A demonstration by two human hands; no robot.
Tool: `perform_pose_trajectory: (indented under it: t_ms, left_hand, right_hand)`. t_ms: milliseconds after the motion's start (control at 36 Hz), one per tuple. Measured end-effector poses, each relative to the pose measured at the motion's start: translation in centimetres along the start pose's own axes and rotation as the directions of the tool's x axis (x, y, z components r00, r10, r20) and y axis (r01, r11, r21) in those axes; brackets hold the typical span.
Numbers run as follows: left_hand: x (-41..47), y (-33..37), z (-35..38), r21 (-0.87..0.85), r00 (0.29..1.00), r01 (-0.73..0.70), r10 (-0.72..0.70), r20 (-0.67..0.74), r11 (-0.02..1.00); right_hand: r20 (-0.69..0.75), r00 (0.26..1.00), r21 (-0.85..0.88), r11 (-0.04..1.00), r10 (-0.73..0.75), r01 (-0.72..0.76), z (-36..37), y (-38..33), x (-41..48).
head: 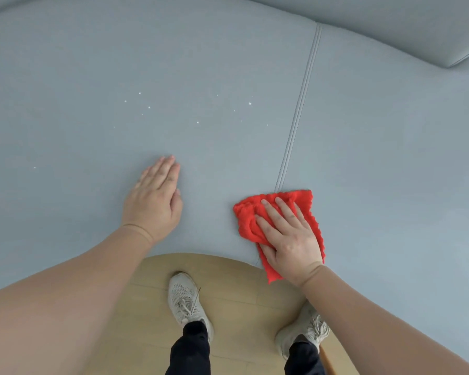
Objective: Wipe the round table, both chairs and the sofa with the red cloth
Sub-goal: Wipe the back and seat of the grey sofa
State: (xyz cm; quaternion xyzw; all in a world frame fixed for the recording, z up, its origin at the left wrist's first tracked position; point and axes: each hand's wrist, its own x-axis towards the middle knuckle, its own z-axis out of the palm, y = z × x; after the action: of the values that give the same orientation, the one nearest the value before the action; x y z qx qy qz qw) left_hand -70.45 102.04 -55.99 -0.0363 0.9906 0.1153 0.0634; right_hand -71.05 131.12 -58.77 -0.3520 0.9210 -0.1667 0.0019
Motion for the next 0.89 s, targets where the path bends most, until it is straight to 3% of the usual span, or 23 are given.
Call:
perform_pose_trajectory:
  t_ms: [306, 667, 889]
  left_hand:
    - [2.1, -3.2, 0.1, 0.0, 1.0, 0.016, -0.016, 0.008, 1.0]
    - [2.6, -4.5, 1.4, -0.085, 0.998, -0.062, 0.059, -0.028, 0.995]
    - [2.8, -4.9, 1.7, -0.082, 0.995, -0.092, 0.089, -0.046, 0.992]
  right_hand:
    - [-0.072, 0.984, -0.023, 0.986, 0.162, -0.164, 0.7, 1.7, 8.5]
    - [-0.121, 0.969, -0.055, 0.973, 0.217, -0.225, 1.5, 4.6, 13.9]
    - [-0.032, 0.935, -0.083, 0.931, 0.354, -0.356, -0.5, 9.9, 22.8]
